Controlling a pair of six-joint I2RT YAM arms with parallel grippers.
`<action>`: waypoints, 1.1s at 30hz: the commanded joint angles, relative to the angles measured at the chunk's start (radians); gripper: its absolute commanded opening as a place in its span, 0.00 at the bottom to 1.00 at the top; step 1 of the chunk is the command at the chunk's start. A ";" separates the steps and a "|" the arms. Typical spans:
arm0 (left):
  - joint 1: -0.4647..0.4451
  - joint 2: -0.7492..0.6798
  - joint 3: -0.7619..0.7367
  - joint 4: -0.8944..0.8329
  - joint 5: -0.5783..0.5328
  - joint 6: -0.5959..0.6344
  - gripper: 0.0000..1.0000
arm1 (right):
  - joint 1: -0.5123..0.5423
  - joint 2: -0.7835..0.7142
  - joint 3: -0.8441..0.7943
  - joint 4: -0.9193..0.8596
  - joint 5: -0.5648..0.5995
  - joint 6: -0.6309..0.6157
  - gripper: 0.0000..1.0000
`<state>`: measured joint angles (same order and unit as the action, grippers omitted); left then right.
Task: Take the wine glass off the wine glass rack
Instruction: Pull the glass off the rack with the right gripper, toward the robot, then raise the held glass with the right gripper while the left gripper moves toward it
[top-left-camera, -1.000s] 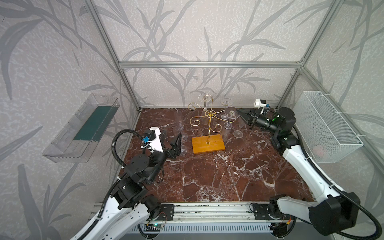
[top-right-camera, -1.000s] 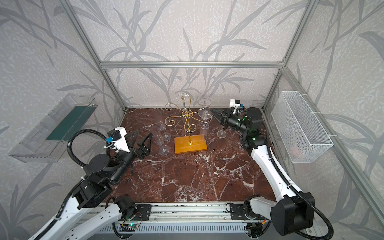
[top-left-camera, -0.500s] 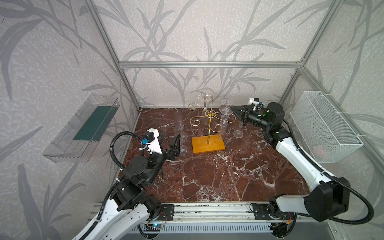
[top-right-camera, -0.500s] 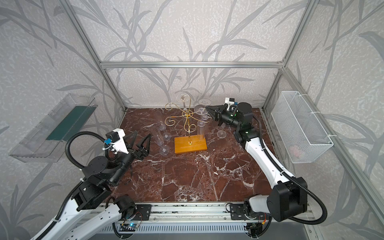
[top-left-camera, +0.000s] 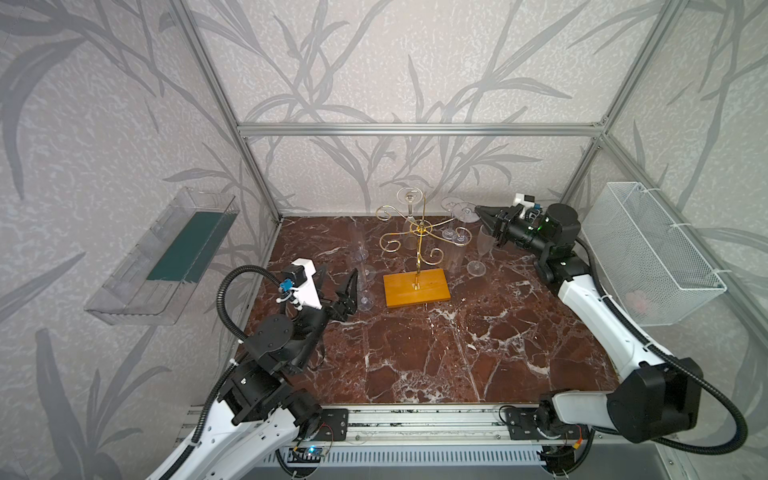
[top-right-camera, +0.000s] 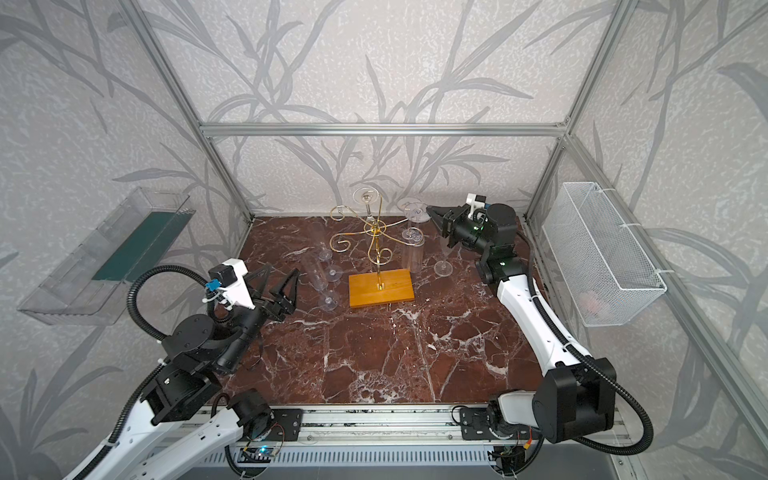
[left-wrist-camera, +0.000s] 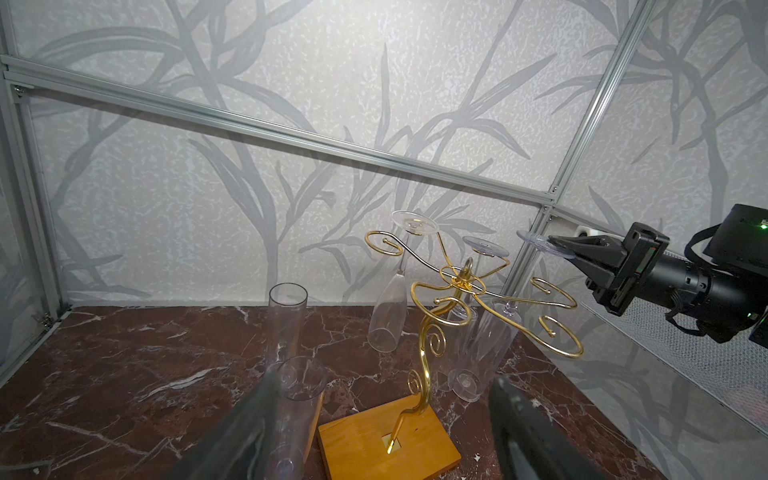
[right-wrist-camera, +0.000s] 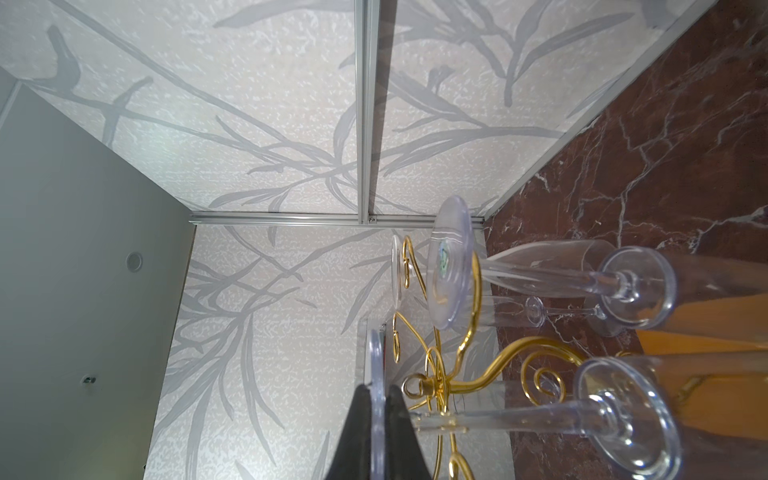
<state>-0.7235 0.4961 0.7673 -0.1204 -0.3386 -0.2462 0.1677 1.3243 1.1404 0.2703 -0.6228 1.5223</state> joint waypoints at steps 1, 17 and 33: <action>0.006 0.009 -0.001 0.012 -0.001 0.002 0.80 | -0.034 -0.077 -0.035 0.049 0.003 0.009 0.00; 0.006 0.124 0.055 0.205 -0.018 0.012 0.80 | -0.227 -0.453 -0.163 -0.319 -0.005 -0.176 0.00; 0.006 0.336 0.180 0.387 0.057 -0.030 0.77 | -0.234 -0.601 -0.027 -0.556 0.000 -0.614 0.00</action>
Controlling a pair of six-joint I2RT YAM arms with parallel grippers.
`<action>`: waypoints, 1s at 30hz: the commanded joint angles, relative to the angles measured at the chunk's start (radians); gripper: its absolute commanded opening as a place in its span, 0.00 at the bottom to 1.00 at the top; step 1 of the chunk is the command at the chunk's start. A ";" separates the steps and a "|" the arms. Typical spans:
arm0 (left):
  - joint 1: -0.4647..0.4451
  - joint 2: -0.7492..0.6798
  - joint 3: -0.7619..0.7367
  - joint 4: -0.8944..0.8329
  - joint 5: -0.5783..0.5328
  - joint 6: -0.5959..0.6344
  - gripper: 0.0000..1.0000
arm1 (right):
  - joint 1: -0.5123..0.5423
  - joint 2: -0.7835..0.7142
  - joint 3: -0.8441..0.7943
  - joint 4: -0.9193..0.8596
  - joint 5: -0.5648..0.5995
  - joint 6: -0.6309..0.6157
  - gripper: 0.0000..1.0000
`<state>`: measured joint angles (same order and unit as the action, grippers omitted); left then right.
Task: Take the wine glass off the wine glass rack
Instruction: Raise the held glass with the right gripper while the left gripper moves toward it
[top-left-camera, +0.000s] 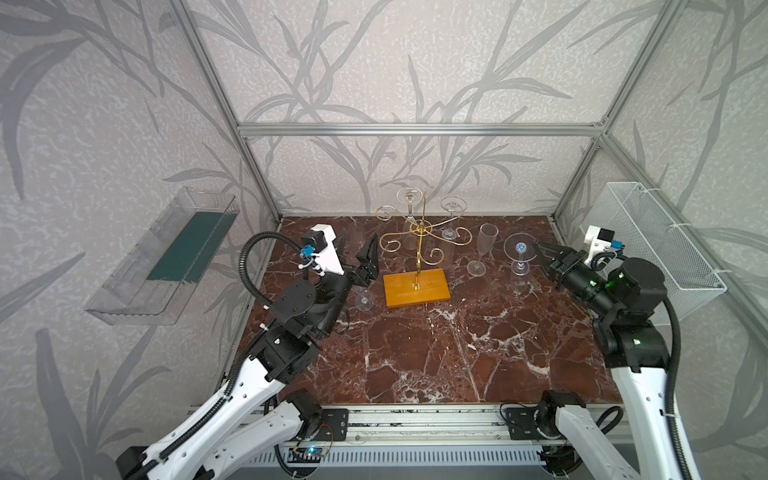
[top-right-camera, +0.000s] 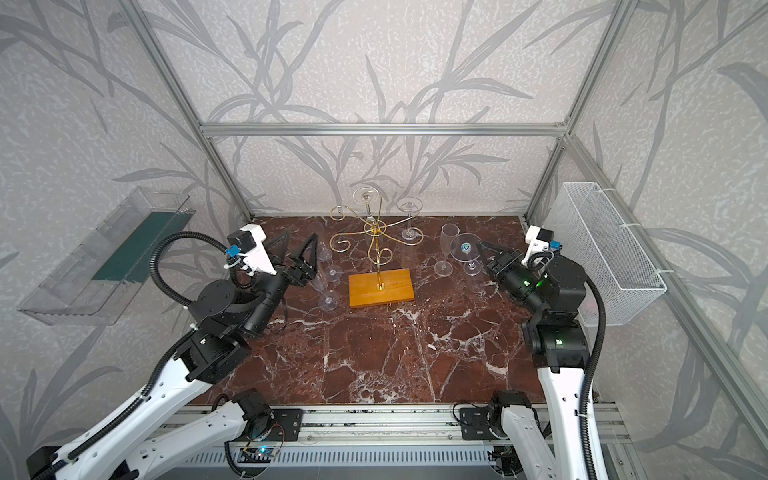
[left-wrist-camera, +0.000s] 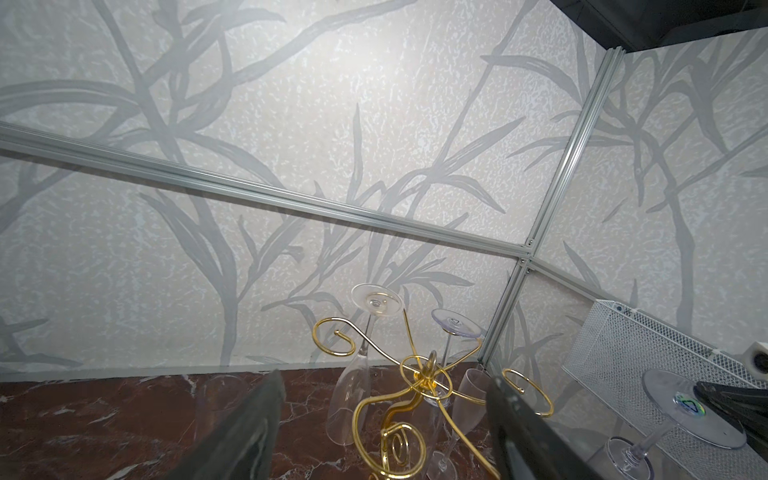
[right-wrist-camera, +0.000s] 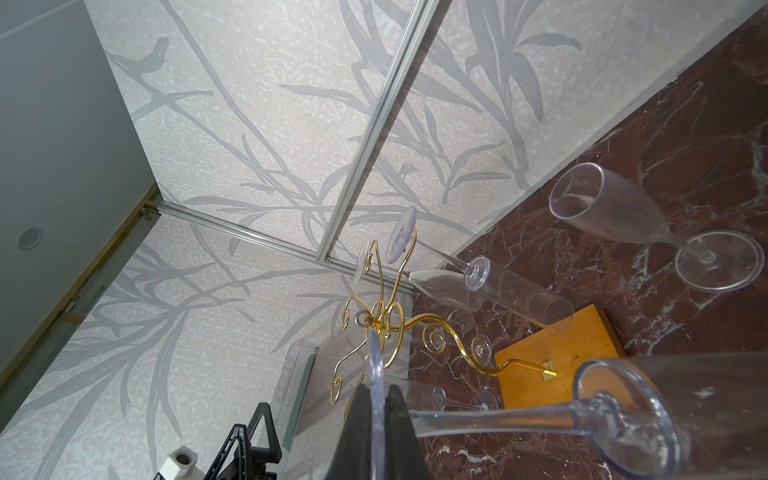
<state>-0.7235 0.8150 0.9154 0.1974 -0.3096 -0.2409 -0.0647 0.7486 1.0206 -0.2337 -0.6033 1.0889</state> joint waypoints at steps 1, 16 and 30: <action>0.006 0.029 0.036 0.084 0.033 -0.045 0.76 | -0.001 -0.030 0.121 -0.078 -0.027 -0.223 0.00; 0.005 0.037 0.119 -0.152 0.094 -0.090 0.77 | -0.001 -0.104 0.193 -0.034 -0.126 -0.583 0.00; 0.006 0.079 0.235 -0.303 0.436 -0.240 0.77 | 0.034 -0.150 0.084 0.171 -0.243 -0.881 0.00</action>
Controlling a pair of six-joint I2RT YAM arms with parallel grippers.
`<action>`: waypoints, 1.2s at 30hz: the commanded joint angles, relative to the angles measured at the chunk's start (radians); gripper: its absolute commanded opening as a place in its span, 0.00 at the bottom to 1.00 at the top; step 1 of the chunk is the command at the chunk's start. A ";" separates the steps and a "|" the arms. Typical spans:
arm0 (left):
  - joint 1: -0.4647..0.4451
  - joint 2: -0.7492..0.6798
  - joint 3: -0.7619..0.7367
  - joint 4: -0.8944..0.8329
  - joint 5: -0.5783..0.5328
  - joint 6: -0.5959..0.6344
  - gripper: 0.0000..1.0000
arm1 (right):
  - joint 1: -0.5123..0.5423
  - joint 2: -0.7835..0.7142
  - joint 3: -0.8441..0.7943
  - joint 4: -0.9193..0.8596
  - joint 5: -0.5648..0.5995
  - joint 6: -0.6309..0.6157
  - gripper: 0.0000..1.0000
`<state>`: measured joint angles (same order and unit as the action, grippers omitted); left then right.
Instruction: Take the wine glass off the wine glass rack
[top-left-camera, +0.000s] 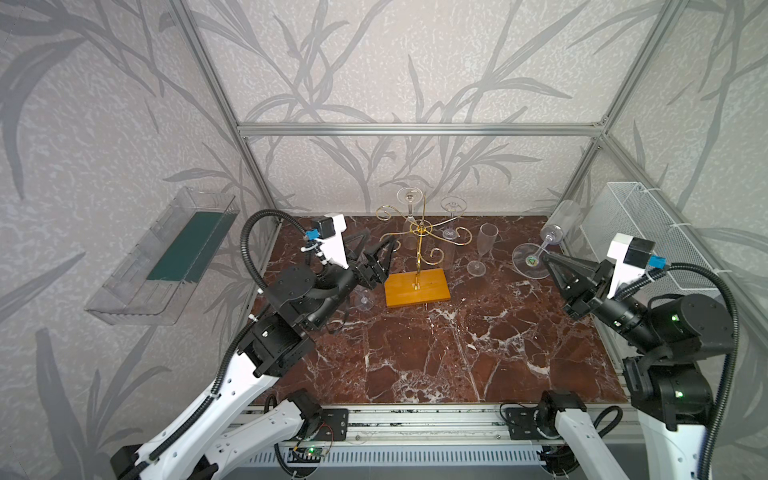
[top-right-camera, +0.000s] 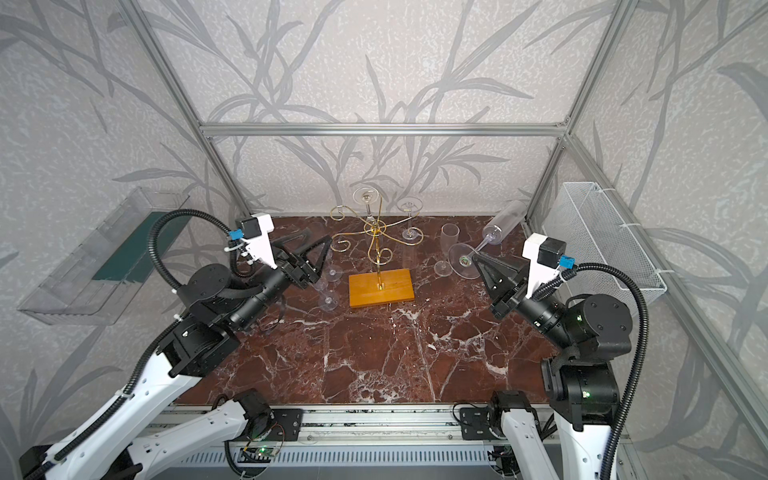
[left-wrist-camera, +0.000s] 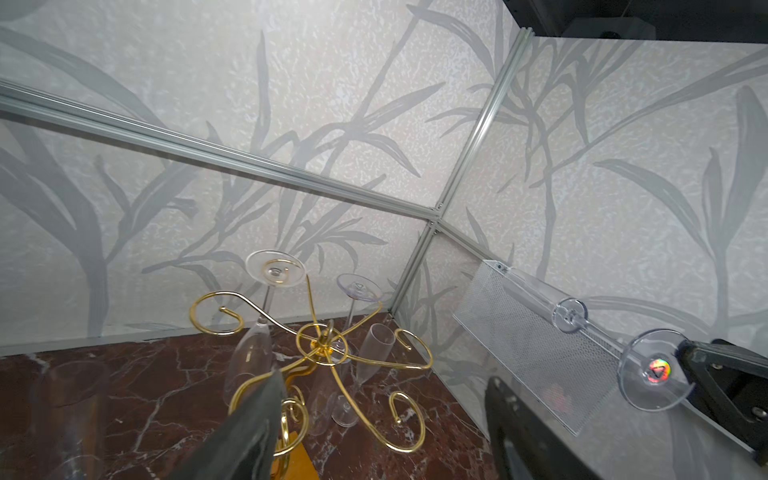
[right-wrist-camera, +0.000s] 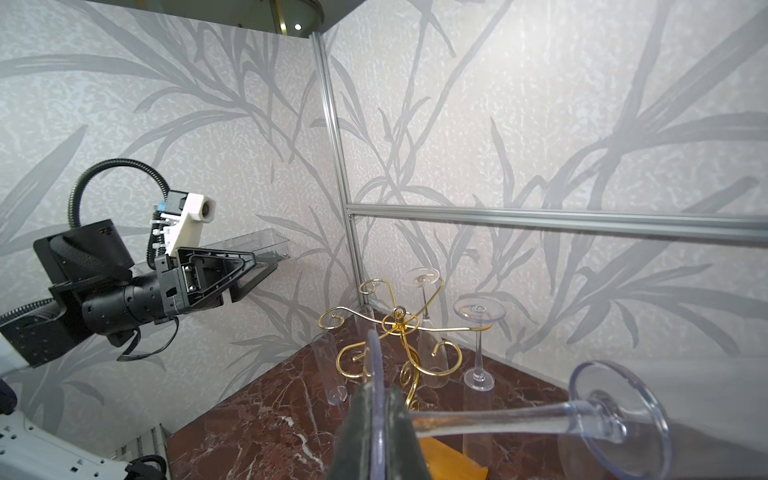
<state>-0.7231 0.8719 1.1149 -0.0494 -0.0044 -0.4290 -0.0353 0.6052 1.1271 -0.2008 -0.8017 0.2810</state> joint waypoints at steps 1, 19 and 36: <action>0.005 0.028 0.042 -0.060 0.149 -0.063 0.76 | 0.004 -0.008 -0.034 0.166 -0.058 -0.081 0.00; 0.004 0.147 0.069 0.043 0.480 -0.232 0.76 | 0.288 -0.027 -0.155 0.206 -0.112 -0.456 0.00; -0.023 0.188 0.037 0.105 0.669 -0.306 0.74 | 0.774 0.128 -0.161 0.130 0.161 -0.845 0.00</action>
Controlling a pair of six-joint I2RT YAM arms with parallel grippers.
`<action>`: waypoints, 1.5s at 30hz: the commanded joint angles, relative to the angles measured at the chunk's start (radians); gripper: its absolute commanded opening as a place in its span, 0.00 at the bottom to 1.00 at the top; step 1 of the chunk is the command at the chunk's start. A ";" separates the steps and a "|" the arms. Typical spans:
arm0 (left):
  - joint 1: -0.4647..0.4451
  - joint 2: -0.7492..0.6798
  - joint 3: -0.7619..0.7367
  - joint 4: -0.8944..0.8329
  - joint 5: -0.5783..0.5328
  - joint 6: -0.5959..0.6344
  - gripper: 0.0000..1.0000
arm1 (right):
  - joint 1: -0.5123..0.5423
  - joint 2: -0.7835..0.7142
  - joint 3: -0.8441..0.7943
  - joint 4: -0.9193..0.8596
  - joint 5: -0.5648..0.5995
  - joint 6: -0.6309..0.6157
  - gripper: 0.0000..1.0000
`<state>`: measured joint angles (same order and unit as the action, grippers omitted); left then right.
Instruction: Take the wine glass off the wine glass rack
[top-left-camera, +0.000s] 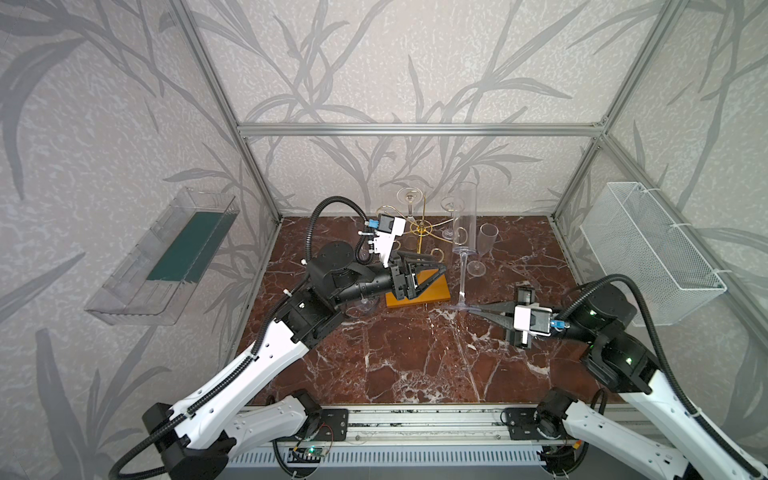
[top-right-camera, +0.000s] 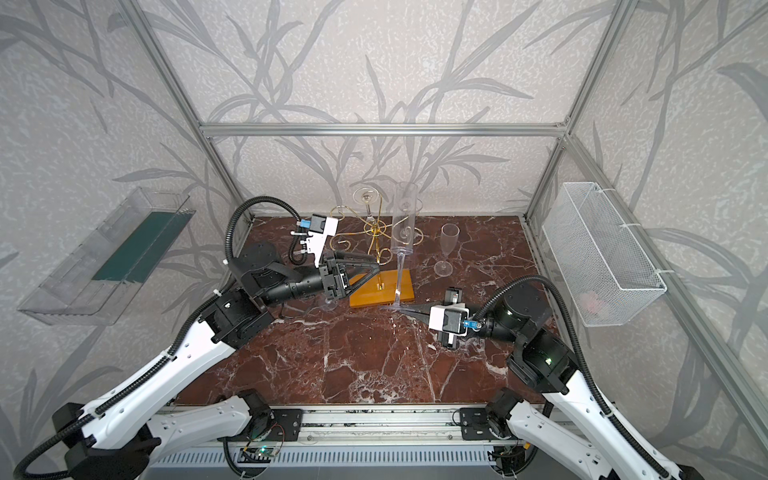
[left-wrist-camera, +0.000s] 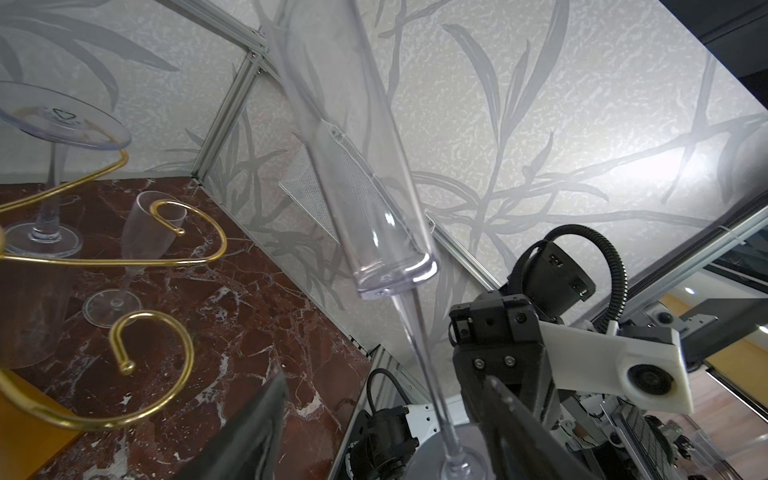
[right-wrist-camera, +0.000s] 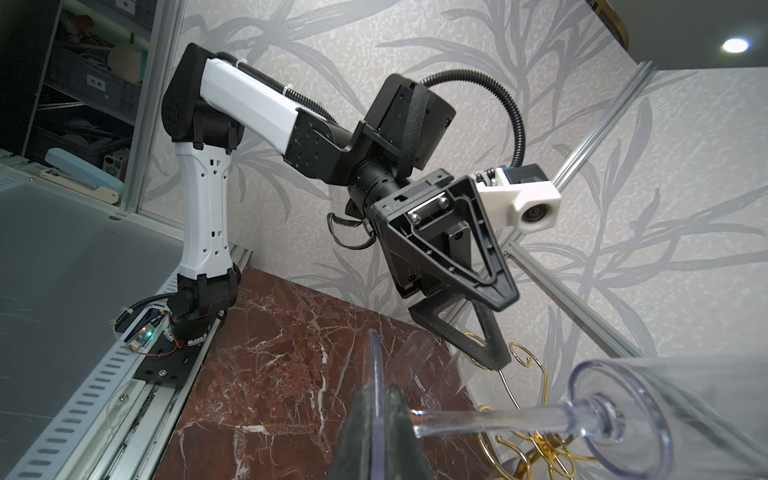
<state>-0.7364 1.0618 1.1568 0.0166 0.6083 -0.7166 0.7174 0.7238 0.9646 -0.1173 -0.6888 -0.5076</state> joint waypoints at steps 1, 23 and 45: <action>-0.010 -0.003 -0.006 0.031 0.061 -0.017 0.73 | 0.026 0.016 0.004 0.051 0.053 -0.062 0.00; -0.043 0.072 0.011 -0.061 0.120 -0.020 0.39 | 0.162 0.066 0.011 0.005 0.219 -0.255 0.00; -0.045 0.029 -0.065 0.077 -0.008 -0.056 0.00 | 0.175 0.012 -0.068 0.086 0.300 -0.211 0.99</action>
<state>-0.7780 1.1336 1.0817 0.0761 0.6594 -0.8127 0.8848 0.7662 0.9279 -0.1246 -0.4263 -0.7673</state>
